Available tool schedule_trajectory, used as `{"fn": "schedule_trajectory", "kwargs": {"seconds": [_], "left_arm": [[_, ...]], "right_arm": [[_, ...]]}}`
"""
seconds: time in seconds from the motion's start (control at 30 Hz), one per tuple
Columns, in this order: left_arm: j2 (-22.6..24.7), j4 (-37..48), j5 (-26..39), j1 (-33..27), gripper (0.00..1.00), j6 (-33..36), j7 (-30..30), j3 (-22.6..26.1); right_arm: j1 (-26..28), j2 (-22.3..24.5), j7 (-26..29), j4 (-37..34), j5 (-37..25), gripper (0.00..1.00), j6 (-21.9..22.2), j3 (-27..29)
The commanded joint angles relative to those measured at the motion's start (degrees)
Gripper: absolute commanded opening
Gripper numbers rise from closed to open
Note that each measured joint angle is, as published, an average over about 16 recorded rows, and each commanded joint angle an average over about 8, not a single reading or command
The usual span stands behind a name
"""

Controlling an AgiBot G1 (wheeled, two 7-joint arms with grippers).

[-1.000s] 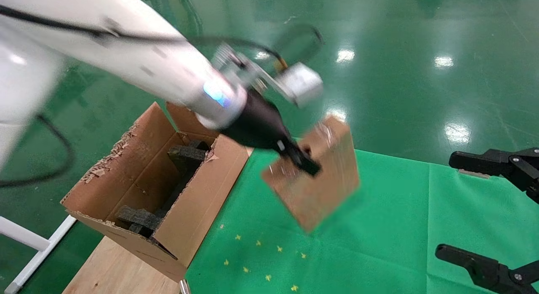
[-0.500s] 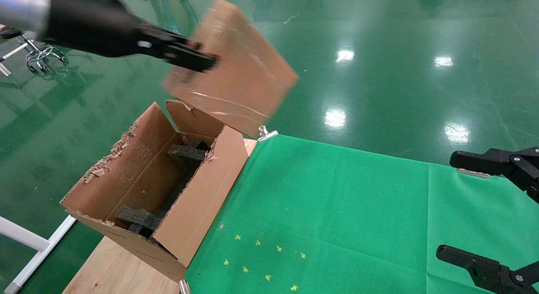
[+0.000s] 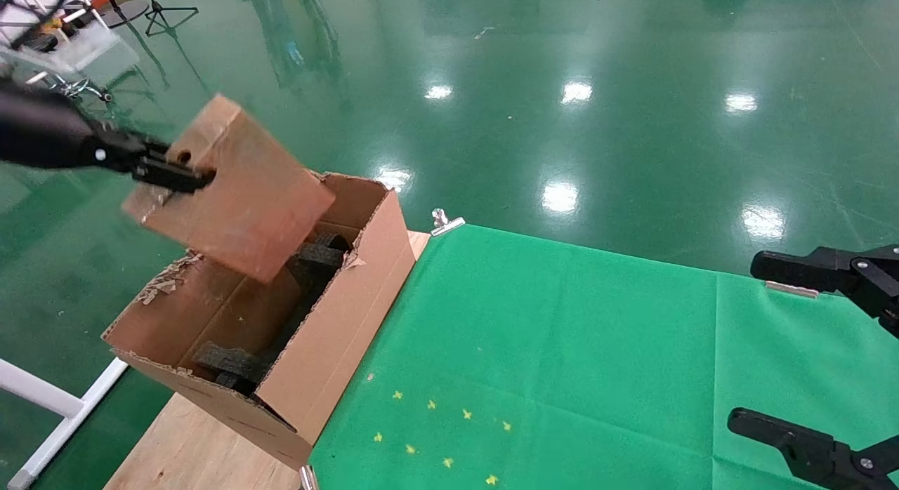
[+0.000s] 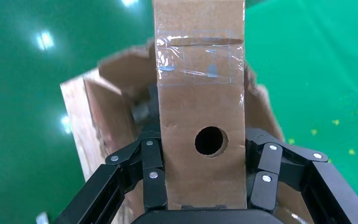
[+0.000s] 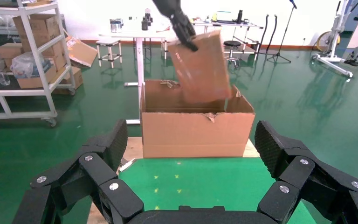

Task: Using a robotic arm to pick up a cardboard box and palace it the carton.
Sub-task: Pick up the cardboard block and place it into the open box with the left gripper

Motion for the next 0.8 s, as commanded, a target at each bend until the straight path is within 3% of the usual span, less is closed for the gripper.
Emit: {"fn": "schedule_trajectory", "kwargs": {"seconds": [0.03, 0.43, 0.8], "left_arm": [[0.3, 3.6, 0.9, 0.0, 0.0, -0.3, 2.5, 0.8], [6.5, 20.5, 4.8, 7.3, 0.0, -13.3, 9.6, 3.2], [11.1, 29.1, 4.0, 12.4, 0.0, -27.4, 7.1, 2.5]], "right_arm": [[0.0, 0.0, 0.0, 0.0, 0.0, 1.0, 0.0, 0.0], [0.0, 0.0, 0.0, 0.0, 0.0, 1.0, 0.0, 0.0], [0.0, 0.0, 0.0, 0.0, 0.0, 1.0, 0.0, 0.0]]}}
